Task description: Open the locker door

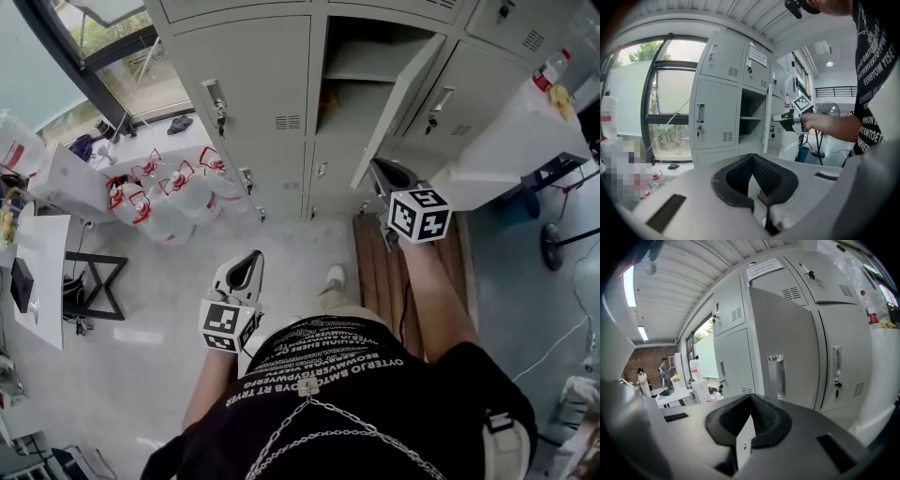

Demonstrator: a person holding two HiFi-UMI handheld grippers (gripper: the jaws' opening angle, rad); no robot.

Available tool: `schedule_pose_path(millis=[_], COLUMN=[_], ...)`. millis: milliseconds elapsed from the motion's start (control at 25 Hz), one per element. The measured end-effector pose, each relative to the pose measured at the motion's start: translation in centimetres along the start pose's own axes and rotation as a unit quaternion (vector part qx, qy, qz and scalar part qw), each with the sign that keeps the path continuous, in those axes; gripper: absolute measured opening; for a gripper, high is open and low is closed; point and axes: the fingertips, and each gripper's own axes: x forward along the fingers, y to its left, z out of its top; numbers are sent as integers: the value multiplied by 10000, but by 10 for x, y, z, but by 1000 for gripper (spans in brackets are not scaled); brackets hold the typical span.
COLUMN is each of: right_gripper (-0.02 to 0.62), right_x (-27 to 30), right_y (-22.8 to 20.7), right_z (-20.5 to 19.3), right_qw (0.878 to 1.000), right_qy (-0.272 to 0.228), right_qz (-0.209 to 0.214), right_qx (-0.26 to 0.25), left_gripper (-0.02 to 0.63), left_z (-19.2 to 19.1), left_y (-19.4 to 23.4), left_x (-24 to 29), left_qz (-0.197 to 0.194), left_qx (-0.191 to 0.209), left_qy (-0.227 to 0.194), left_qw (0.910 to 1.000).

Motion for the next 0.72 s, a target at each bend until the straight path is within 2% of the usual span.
schedule_pose_path(millis=[120, 240, 400, 520, 680, 720], right_gripper=[-3, 42, 159, 239, 238, 208], right_x=[-20, -40, -55, -47, -32, -30], right_y=[3, -2, -25, -36, -52, -58], right_z=[-10, -14, -5, 3, 11, 11], right_qw=[9999, 9993, 9967, 9967, 9955, 9948], right_qy=[12, -12, -155, -230, -275, -272], right_qz=[-164, -369, -785, -751, -869, -945], right_qx=[17, 49, 126, 219, 249, 255], left_gripper=[5, 5, 5, 5, 5, 5], left_z=[-6, -12, -10, 1, 12, 12], left_y=[-13, -23, -28, -28, -27, -26], left_x=[-5, -8, -6, 2, 12, 14], left_qz=[-196, -350, -417, -418, -375, -358], left_qx=[5, 14, 26, 110, 209, 219], left_qy=[-25, 0, -9, -49, -67, -46], left_qw=[9998, 9994, 9991, 9991, 9991, 9991])
